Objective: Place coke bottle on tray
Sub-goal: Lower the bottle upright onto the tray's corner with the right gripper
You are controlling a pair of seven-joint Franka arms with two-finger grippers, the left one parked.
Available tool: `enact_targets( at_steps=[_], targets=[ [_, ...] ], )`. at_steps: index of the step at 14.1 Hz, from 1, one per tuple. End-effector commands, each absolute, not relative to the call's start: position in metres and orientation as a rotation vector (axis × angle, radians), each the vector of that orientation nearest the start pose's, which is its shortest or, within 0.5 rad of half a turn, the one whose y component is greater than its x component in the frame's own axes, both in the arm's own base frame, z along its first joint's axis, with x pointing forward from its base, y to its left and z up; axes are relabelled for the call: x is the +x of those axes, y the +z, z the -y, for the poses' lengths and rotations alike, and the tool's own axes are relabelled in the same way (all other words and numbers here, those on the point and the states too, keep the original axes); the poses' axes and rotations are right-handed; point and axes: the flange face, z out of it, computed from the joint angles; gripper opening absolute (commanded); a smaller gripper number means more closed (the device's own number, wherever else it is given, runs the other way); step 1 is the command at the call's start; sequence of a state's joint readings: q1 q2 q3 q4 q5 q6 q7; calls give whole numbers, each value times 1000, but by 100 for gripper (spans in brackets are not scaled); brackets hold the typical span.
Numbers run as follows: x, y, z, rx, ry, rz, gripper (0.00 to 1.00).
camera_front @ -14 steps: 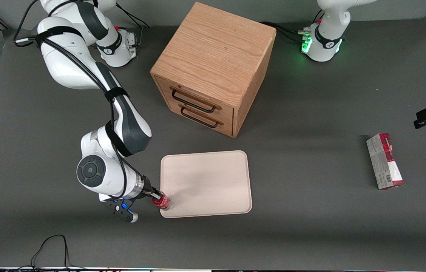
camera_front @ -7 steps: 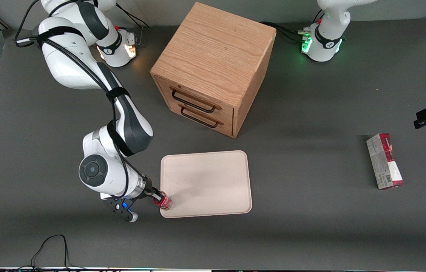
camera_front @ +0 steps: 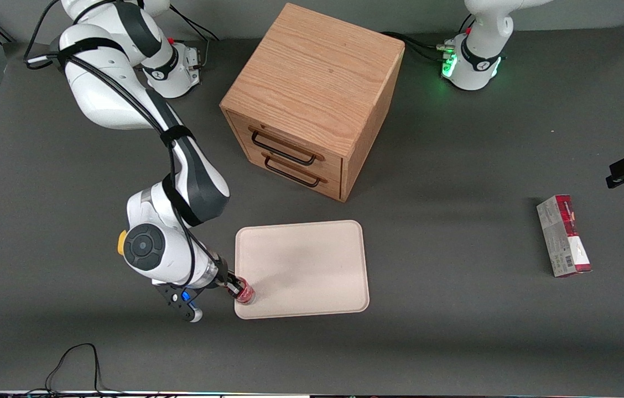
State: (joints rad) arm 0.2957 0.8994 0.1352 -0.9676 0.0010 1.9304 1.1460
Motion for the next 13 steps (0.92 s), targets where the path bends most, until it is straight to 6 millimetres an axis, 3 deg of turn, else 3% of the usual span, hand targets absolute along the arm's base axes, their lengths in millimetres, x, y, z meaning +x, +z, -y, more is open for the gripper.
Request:
enact_targets(
  at_steps=[1,9,10,12,13],
  targets=[
    [731,340,-305,-2748,-23,-1215,0],
    [732,325,-305,-2750,-18,-1223,0],
    [732,326,-305,-2747,-20,-1223,10],
    [733,325,-305,-2744,-27,-1221,79],
    [733,325,-305,-2744,-28,-1219,100]
  ],
)
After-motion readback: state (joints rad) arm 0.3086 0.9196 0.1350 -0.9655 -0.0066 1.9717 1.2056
